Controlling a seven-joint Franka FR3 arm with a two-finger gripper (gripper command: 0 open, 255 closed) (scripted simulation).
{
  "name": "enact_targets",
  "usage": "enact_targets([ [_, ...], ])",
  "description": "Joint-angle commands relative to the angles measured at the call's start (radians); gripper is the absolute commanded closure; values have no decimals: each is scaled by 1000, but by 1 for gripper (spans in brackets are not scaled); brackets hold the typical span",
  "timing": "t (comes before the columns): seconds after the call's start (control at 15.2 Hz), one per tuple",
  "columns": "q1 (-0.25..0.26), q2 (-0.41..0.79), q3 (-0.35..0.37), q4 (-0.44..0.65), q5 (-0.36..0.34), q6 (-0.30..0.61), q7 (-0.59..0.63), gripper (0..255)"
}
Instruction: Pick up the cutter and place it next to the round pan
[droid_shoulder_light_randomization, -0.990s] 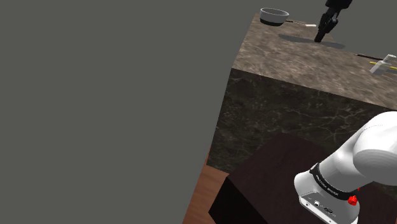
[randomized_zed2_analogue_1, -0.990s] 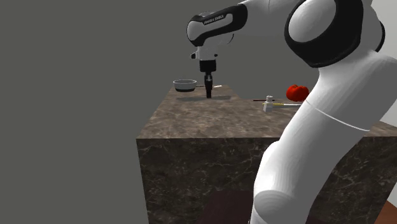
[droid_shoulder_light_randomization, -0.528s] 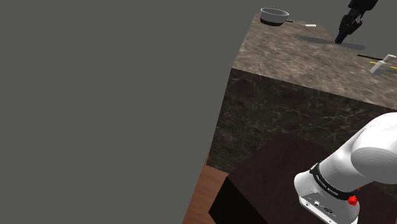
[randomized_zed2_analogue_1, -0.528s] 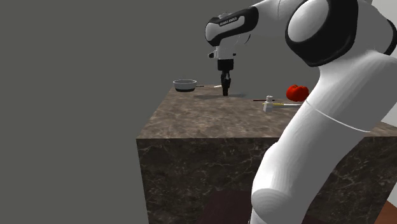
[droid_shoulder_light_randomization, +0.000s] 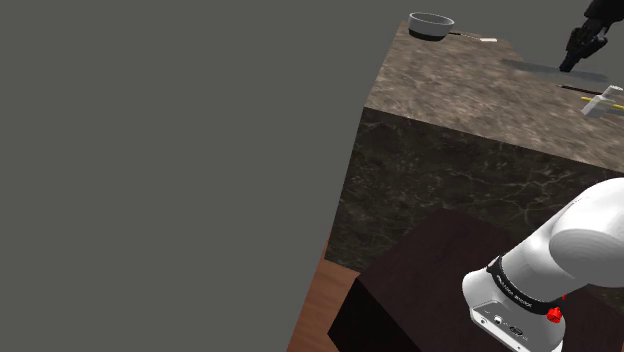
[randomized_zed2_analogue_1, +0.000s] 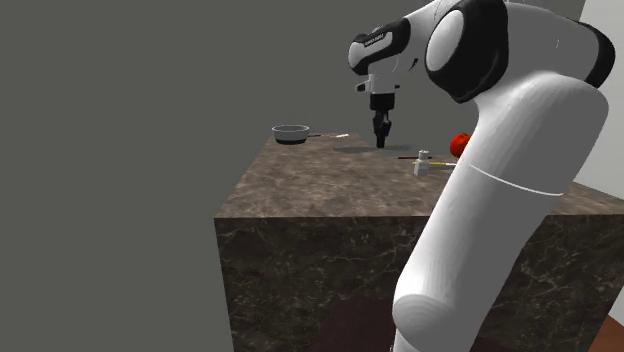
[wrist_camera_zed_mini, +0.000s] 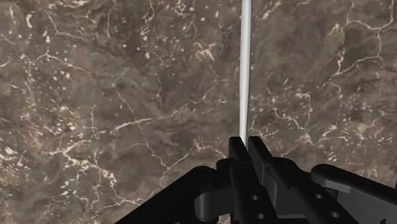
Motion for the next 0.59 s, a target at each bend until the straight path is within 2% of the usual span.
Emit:
enact_targets([
  [0.0, -8, 37, -51, 35, 21, 1, -67, 255],
  [0.2, -24, 129, -144, 99, 89, 8, -188, 255],
  [0.33, -48, 214, -206, 149, 162, 9, -284, 255],
  [0.53, -141, 373, -265, 240, 308, -6, -442, 255],
])
